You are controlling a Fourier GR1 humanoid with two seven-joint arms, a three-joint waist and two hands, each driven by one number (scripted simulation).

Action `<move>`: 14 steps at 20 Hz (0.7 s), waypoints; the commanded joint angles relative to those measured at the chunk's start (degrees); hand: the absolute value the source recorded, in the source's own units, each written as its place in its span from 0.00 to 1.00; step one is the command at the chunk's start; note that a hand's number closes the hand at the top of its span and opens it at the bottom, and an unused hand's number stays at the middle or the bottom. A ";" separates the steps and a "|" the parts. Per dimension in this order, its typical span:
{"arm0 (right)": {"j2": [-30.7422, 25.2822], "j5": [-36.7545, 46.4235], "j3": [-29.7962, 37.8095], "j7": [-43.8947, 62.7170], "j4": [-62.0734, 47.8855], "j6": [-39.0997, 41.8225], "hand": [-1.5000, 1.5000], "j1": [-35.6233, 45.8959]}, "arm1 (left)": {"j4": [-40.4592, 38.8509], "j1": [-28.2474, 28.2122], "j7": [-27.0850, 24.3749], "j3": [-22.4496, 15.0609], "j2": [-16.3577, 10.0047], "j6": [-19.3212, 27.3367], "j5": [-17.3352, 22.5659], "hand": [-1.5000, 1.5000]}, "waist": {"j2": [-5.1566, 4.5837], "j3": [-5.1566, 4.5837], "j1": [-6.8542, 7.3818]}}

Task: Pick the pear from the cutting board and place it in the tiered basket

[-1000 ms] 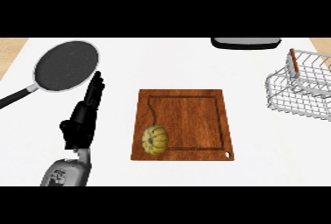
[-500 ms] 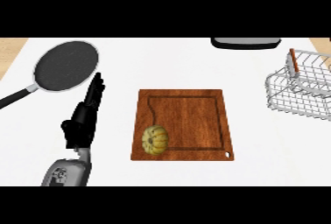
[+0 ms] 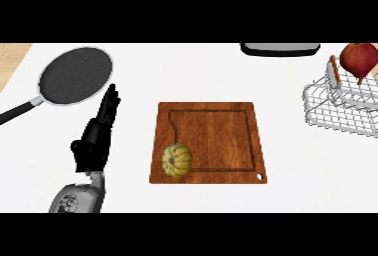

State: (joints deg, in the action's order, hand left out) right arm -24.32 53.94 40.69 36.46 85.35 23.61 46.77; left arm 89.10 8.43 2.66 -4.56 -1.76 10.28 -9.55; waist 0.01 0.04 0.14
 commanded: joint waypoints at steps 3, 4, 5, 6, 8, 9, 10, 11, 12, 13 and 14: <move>-4.89 -3.10 7.77 7.39 5.54 -0.17 0.00 0.24 | 2.42 -0.49 2.55 -0.83 0.22 0.19 -0.64 0.50 | 0.40 -0.04 -0.70; -5.69 -5.20 10.72 5.33 6.12 -0.64 0.00 -2.19 | -0.25 -0.77 -0.19 0.23 0.30 0.49 -0.25 0.50 | 0.28 -0.04 -1.10; -6.86 -7.57 13.85 6.24 7.72 1.91 0.00 -3.09 | -0.83 -1.22 -1.55 1.20 -0.34 -0.09 0.62 0.50 | 0.43 -0.04 -1.67; -7.55 -8.58 15.79 5.61 7.07 0.86 0.00 -4.09 | 4.55 -2.33 2.45 0.67 -0.93 -0.30 0.56 0.50 | 0.47 0.01 -0.89; -9.44 -13.55 21.54 6.69 9.04 4.87 0.00 -5.45 | 3.10 -3.04 0.03 1.59 -1.99 -1.05 0.93 0.50 | 0.61 -0.01 -1.67; -8.87 -14.49 24.30 4.97 10.38 3.05 0.00 -7.78 | 4.56 -5.24 2.39 -1.02 0.44 0.13 0.00 0.50 | 0.66 0.04 -1.69; -9.28 -18.58 27.78 2.75 11.28 6.25 0.00 -10.19 | 1.61 -3.15 -0.07 -0.16 0.39 0.53 -0.26 0.50 | 0.64 0.04 -2.77; -9.45 -20.92 30.18 5.26 13.64 8.75 0.00 -9.95 | 1.83 -2.30 0.70 3.38 -2.53 -1.36 2.15 0.50 | 0.79 -0.01 -2.89; -10.54 -22.48 33.01 4.01 14.23 11.51 0.00 -14.09 | 2.24 -4.03 -0.05 0.62 -0.36 0.06 0.30 0.50 | 0.72 0.01 -2.83; -10.82 -25.51 36.24 1.51 13.62 12.68 0.00 -15.86 | 5.29 -3.09 3.34 0.96 -1.25 0.11 0.08 0.50 | 0.78 0.07 -2.67; -11.90 -27.08 38.92 0.43 13.72 14.44 0.00 -18.48 | 2.84 -2.37 1.45 1.94 -1.77 -0.95 1.13 0.50 | 0.61 0.03 -2.83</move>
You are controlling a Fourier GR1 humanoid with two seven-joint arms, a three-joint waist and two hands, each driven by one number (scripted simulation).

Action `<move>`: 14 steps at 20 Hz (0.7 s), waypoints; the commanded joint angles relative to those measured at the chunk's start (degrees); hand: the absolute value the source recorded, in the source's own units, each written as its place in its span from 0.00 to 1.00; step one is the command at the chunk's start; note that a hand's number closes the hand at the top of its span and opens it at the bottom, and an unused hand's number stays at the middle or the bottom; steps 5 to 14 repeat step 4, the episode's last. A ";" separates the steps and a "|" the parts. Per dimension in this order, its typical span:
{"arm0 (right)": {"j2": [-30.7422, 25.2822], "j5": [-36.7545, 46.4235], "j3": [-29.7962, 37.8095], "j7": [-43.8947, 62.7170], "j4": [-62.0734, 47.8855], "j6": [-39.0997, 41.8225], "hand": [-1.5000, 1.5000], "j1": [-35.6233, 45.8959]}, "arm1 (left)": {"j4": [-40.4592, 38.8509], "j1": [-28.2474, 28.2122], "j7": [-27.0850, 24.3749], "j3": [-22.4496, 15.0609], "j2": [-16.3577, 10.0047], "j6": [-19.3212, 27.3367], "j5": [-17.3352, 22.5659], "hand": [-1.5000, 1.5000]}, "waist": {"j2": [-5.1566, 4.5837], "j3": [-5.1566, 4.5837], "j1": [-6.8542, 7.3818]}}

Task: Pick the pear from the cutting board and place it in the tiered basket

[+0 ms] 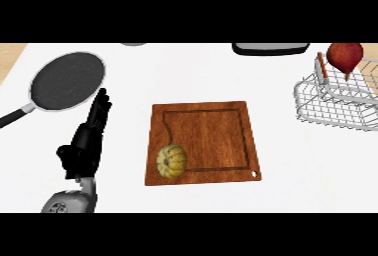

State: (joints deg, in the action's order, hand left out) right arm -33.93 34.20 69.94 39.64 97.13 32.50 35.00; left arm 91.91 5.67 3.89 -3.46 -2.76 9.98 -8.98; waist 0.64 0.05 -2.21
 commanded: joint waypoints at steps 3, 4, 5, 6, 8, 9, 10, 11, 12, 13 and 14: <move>-5.05 -14.25 18.60 -6.58 -3.21 10.85 0.00 -11.81 | -0.46 0.21 0.07 1.12 -0.17 0.05 0.60 0.50 | -0.02 0.04 -0.80; -4.68 -16.70 21.47 -5.78 -0.41 14.82 0.00 -14.18 | 2.23 -3.16 -0.35 -0.88 0.69 0.70 -0.61 0.50 | 0.30 0.02 -1.02; -4.68 -16.70 21.47 -5.78 -0.41 14.82 0.00 -14.18 | 2.23 -3.16 -0.35 -0.88 0.69 0.70 -0.61 0.50 | 0.30 0.02 -1.02; -4.68 -16.70 21.47 -5.78 -0.41 14.82 0.00 -14.18 | 2.23 -3.16 -0.35 -0.88 0.69 0.70 -0.61 0.50 | 0.30 0.02 -1.02; -4.68 -16.70 21.47 -5.78 -0.41 14.82 0.00 -14.18 | 2.23 -3.16 -0.35 -0.88 0.69 0.70 -0.61 0.50 | 0.30 0.02 -1.02; -4.68 -16.70 21.47 -5.78 -0.41 14.82 0.00 -14.18 | 2.23 -3.16 -0.35 -0.88 0.69 0.70 -0.61 0.50 | 0.30 0.02 -1.02; -4.68 -16.70 21.47 -5.78 -0.41 14.82 0.00 -14.18 | 2.23 -3.16 -0.35 -0.88 0.69 0.70 -0.61 0.50 | 0.30 0.02 -1.02; -4.68 -16.70 21.47 -5.78 -0.41 14.82 0.00 -14.18 | 2.23 -3.16 -0.35 -0.88 0.69 0.70 -0.61 0.50 | 0.30 0.02 -1.02; -4.68 -16.70 21.47 -5.78 -0.41 14.82 0.00 -14.18 | 2.23 -3.16 -0.35 -0.88 0.69 0.70 -0.61 0.50 | 0.30 0.02 -1.02; -4.68 -16.70 21.47 -5.78 -0.41 14.82 0.00 -14.18 | 2.23 -3.16 -0.35 -0.88 0.69 0.70 -0.61 0.50 | 0.30 0.02 -1.02; -4.68 -16.70 21.47 -5.78 -0.41 14.82 0.00 -14.18 | 2.23 -3.16 -0.35 -0.88 0.69 0.70 -0.61 0.50 | 0.30 0.02 -1.02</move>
